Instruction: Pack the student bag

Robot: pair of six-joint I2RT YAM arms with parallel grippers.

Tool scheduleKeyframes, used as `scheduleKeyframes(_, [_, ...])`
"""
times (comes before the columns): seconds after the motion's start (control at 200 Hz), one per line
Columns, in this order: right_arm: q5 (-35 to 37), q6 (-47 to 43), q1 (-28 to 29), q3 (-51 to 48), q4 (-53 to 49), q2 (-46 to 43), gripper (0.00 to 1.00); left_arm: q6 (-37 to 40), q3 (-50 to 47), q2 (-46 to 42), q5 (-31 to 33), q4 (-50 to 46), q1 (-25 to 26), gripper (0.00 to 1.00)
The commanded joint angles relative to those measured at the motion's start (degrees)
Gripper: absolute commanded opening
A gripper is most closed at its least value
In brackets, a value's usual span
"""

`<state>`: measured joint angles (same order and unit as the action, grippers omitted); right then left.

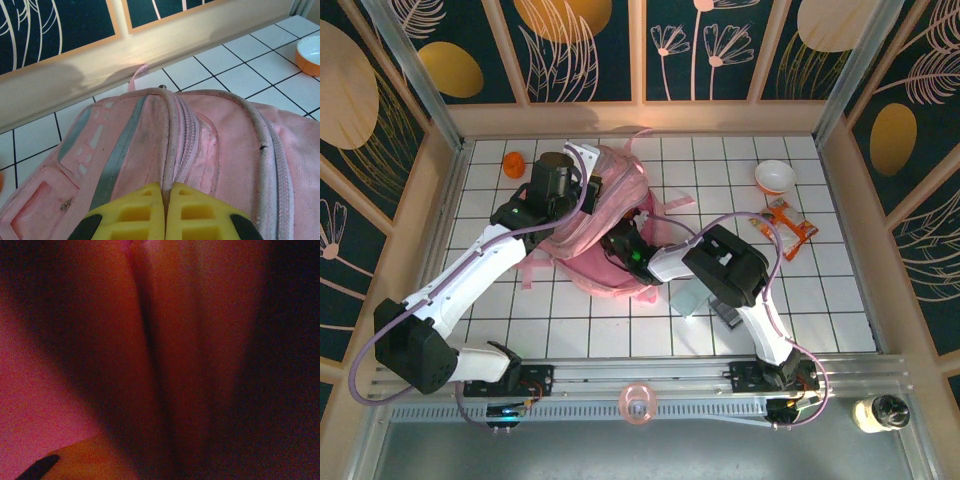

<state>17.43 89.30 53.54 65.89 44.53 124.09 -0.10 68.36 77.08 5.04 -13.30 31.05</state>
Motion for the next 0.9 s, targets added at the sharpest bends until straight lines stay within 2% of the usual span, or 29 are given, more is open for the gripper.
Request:
scheduleKeyframes(0.0, [-2.08,1.5,-0.22,-0.51,-3.71,-2.78,0.64,-1.48,1.87,-3.03,0.02,8.02,-0.18,0.0])
scheduleKeyframes(0.04, [-2.79,1.69,-0.07,-1.97,-4.41,-4.07,0.7,-1.57,1.87,-2.93,-0.28,8.11,-0.41,0.0])
scheduleKeyframes(0.14, [-3.26,2.97,0.18,-7.43,-3.9,-8.05,0.75,-1.57,1.72,-3.03,-0.05,8.2,-0.96,0.0])
scheduleKeyframes(0.495, [-5.15,-0.75,2.39,-22.54,-7.4,-25.9,0.78,-1.36,-2.1,-4.08,0.99,9.24,-2.97,0.0])
scheduleKeyframes(0.631, [-2.34,-6.19,2.98,-26.25,-13.35,-36.62,0.77,-1.16,-4.63,-4.12,-1.64,10.62,-2.93,0.0])
scheduleKeyframes(0.896, [7.1,-18.37,3.15,-27.05,-36.87,-57.65,0.77,-3.46,-14.21,-1.57,-9.42,13.17,-2.37,0.0])
